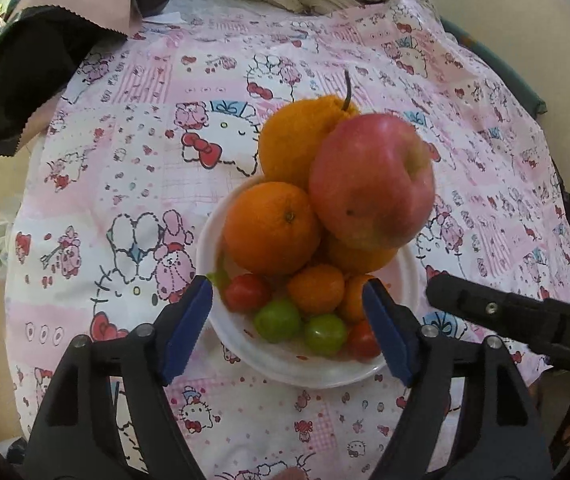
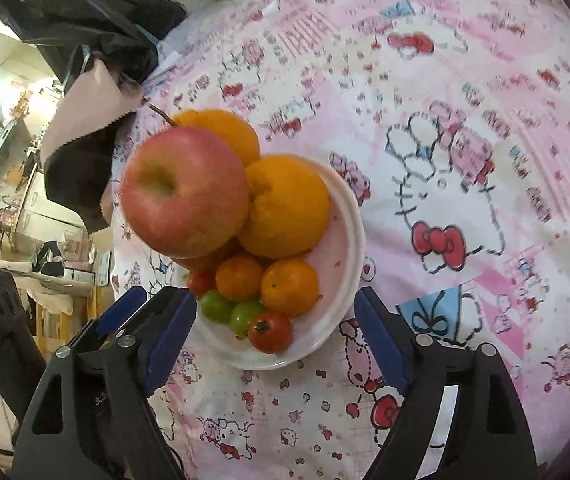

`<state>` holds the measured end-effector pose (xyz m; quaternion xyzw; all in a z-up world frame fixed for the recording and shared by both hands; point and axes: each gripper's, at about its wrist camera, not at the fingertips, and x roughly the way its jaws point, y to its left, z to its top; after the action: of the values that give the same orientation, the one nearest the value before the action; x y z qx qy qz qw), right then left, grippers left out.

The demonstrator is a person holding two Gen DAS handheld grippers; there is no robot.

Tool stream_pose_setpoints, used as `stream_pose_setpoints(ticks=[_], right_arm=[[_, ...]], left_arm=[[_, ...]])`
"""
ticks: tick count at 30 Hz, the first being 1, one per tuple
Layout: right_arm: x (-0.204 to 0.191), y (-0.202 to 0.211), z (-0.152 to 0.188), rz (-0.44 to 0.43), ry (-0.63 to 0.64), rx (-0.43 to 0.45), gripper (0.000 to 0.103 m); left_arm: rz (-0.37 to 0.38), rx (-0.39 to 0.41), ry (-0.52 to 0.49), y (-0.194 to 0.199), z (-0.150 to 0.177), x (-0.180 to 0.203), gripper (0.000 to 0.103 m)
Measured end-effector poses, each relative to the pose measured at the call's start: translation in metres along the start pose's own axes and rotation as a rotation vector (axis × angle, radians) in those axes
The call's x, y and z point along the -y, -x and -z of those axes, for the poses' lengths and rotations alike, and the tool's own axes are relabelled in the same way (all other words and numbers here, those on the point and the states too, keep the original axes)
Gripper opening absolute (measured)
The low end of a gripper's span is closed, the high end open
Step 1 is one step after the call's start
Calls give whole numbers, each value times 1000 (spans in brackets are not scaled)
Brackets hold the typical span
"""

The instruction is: Organize fruits

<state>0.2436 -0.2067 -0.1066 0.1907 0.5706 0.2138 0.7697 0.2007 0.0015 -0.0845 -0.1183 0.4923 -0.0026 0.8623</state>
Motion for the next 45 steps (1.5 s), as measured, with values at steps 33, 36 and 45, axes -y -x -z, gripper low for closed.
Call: stream_pose_setpoints(ticks=[33,36,45], right_arm=[[-47,112,95,230,303,376,101],[-55,108,100,256,344,393,101],[-58,93,101,281,357,380,101]], left_arm=[[-198,235,-37,140,71,-17,103],[-209,224,-34,131,74,-17,103],[-167,254,-28,132,75,-12,103]])
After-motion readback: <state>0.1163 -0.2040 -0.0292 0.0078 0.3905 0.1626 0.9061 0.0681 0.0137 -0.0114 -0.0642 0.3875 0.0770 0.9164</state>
